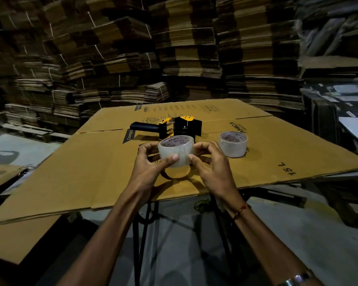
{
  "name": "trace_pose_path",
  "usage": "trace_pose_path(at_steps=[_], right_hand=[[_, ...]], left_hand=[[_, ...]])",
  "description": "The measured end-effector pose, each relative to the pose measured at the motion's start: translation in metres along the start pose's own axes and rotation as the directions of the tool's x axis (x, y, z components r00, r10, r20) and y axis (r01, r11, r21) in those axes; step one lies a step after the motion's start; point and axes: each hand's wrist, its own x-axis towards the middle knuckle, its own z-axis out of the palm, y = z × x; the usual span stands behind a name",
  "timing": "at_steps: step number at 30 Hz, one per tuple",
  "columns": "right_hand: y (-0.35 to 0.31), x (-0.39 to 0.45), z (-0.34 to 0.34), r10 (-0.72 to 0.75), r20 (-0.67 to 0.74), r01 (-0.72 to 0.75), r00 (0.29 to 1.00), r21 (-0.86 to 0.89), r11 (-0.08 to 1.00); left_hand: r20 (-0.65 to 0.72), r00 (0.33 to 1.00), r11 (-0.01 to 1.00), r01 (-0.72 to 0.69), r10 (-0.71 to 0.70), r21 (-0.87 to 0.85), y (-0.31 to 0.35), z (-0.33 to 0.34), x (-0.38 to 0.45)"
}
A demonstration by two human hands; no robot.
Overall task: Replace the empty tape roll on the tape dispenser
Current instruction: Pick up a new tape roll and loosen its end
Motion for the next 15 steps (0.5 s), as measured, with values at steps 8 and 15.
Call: trace_pose_path(at_steps=[8,15], right_hand=[[-0.002,0.013,-0.012,0.314,0.238,-0.339,0.919,0.072,0.938],[-0.002,0.010,-0.011,0.300,0.197,-0.313,0.933,0.041,0.949]], left_hand=[[-0.079,0.985,0.985,-0.146,0.153,0.089,-0.008,-0.004,0.004],[-0.043,0.995,0.989,-0.081,0.087,0.124,-0.012,0.002,0.006]])
